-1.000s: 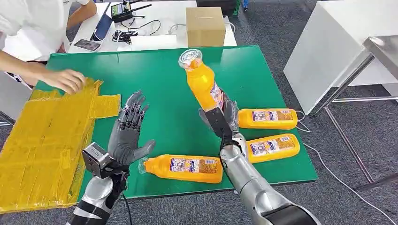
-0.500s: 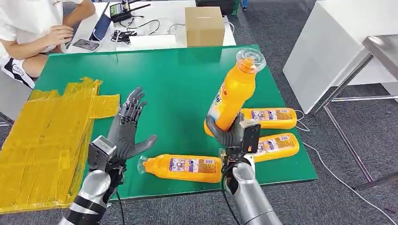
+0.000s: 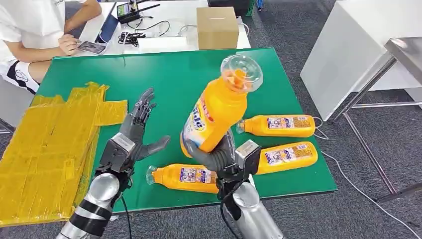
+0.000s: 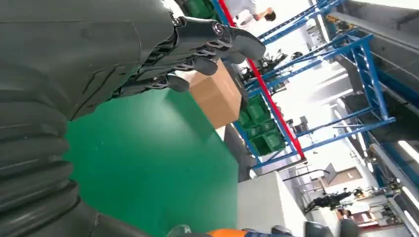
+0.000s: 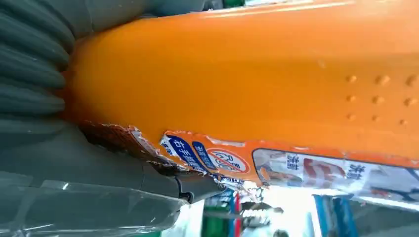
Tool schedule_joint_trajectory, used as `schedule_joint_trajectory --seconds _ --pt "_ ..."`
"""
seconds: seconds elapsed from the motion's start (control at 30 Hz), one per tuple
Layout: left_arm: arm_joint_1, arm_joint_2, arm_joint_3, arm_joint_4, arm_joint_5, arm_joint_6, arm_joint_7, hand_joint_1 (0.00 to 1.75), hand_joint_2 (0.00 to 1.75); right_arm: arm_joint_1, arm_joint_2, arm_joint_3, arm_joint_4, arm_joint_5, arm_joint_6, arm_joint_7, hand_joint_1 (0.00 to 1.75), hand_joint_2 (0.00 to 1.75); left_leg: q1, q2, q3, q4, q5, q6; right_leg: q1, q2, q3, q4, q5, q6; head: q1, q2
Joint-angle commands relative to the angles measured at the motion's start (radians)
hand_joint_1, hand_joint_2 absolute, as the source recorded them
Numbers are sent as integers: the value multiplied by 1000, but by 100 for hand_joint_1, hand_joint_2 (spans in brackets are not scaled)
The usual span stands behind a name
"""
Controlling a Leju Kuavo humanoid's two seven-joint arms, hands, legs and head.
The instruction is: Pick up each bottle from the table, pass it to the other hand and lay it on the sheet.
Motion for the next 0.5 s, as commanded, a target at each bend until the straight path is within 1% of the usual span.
schedule_joint_trajectory --seconds 0.03,0.07,0.1,0.13,0.17,0.2,0.23,0.27,0.3,0.33,0.37,0.4,0.43,0.47,0.5 --pt "-53 11 -37 96 28 -17 3 0 175 -61 -44 124 31 56 -19 2 169 175 0 0 3 0 -1 -1 0 0 3 -1 -1 0 0 0" --pt "-53 11 -37 96 28 -17 3 0 175 -61 -44 124 31 56 -19 2 169 175 0 0 6 0 -2 -1 0 -1 6 -1 -2 0 0 0" --pt "-50 12 -37 90 37 -23 4 0 175 -64 -48 127 35 70 -31 -3 169 175 0 0 4 -1 -1 -1 0 -1 4 -1 -1 0 0 0" --pt "-44 14 -37 78 64 -49 5 0 175 -70 -52 137 42 107 -61 -6 175 175 0 0 7 -1 -2 -1 0 -2 7 -1 -3 0 0 0" --pt "-39 16 -37 71 72 -55 2 0 175 -73 -54 137 47 111 -63 -5 168 175 0 0 3 0 -1 0 0 -1 3 -1 -1 0 0 0" --pt "-27 23 -42 50 75 -61 -3 0 175 -81 -59 137 61 110 -63 -5 171 175 0 1 6 0 -3 -1 0 0 6 -1 -2 1 0 0" --pt "-18 28 -44 34 75 -61 -2 0 175 -92 -66 141 77 111 -51 0 169 175 0 1 4 -1 -1 0 0 1 4 -1 -1 0 0 0" --pt "-14 30 -44 28 76 -61 -2 0 175 -99 -72 146 85 112 -36 2 175 175 0 1 7 -1 -3 -1 0 0 7 -1 -2 1 0 0" --pt "-12 32 -41 27 85 -63 4 0 175 -115 -80 157 101 117 -12 2 171 175 0 2 8 -1 -3 -1 0 1 8 -1 -3 1 0 0" --pt "-16 27 -36 38 99 -68 10 0 175 -133 -86 174 120 127 14 10 169 175 0 2 6 -1 -3 -1 0 1 6 -1 -2 1 0 0" --pt "-18 24 -32 46 109 -74 13 0 175 -145 -89 184 133 132 32 17 175 175 0 2 4 -1 -1 -1 0 1 4 -1 -1 0 0 0" --pt "-26 17 -31 64 126 -89 12 0 175 -165 -86 199 159 145 52 20 175 175 0 2 7 -1 -3 -1 0 1 7 -1 -2 1 0 0" --pt "-29 13 -33 75 134 -98 9 0 175 -185 -87 222 181 183 52 25 175 175 0 2 5 -1 -2 -1 0 2 5 -1 -1 0 0 0" --pt "-29 12 -34 79 137 -102 8 0 175 -191 -82 227 194 212 30 28 175 175 0 3 7 -1 -3 -1 0 2 7 -1 -1 0 0 0" --pt "-24 12 -35 74 140 -104 7 0 175 -197 -74 223 210 230 1 39 175 175 0 3 4 -1 -2 -1 0 2 5 -1 -1 0 0 0"
